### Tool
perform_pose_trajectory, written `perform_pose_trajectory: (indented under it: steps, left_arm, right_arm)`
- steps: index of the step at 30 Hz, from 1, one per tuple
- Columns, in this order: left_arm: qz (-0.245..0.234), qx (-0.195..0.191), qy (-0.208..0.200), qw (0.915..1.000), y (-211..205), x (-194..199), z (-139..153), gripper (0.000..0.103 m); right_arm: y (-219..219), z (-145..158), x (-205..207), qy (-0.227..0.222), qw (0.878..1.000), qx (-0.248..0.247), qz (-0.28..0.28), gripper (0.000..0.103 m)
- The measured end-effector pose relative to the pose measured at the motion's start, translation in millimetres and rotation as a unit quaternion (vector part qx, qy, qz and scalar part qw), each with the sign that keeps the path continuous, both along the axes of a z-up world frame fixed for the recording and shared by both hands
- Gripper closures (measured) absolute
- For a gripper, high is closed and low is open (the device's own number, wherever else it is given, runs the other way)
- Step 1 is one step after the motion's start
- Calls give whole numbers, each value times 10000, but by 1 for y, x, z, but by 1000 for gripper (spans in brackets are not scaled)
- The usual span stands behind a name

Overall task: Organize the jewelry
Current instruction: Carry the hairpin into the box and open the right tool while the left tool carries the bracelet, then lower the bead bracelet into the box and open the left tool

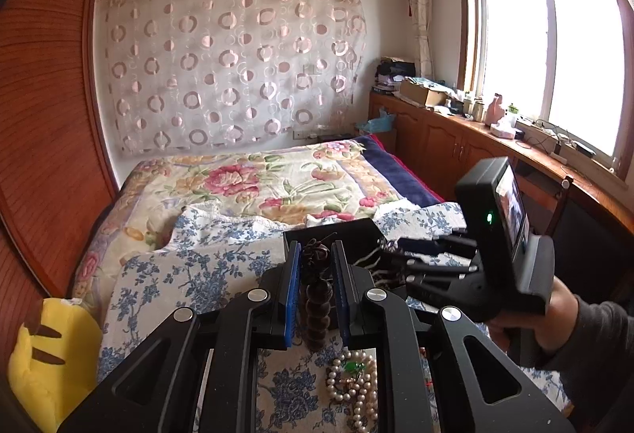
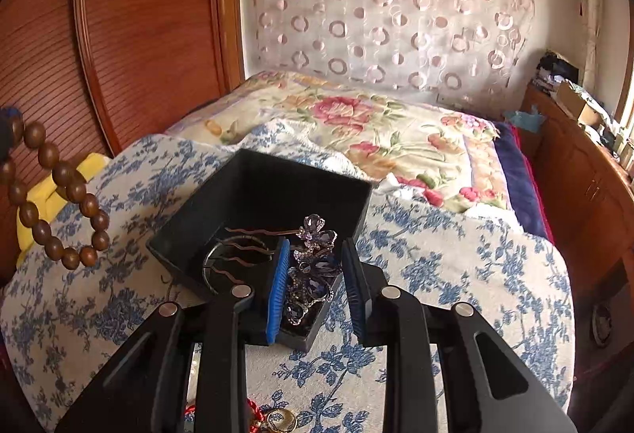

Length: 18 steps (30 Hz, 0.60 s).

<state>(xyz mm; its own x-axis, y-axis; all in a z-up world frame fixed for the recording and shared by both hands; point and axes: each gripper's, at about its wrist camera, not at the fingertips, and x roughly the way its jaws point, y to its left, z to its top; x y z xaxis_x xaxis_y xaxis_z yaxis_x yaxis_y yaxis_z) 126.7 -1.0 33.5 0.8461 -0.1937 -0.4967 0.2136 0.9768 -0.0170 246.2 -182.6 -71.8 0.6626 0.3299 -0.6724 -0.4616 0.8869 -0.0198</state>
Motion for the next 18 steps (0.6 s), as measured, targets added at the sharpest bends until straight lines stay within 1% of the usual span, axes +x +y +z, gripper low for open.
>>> perform_pose_trajectory:
  steps: [4,9,18]
  left_arm:
    - [-33,12,-7,10000,-3,5,0,88]
    - [-104,48,30,9999,-14,24,-2,88]
    - [-156,92,103,9998,-31,58,-5,88]
  right_arm:
    - [2,-4,1,104,9999,30,20,71]
    - [-3,1,-4,72,9999,105,48,71]
    - [-34,11,-21,-69,9998,176,-24,71]
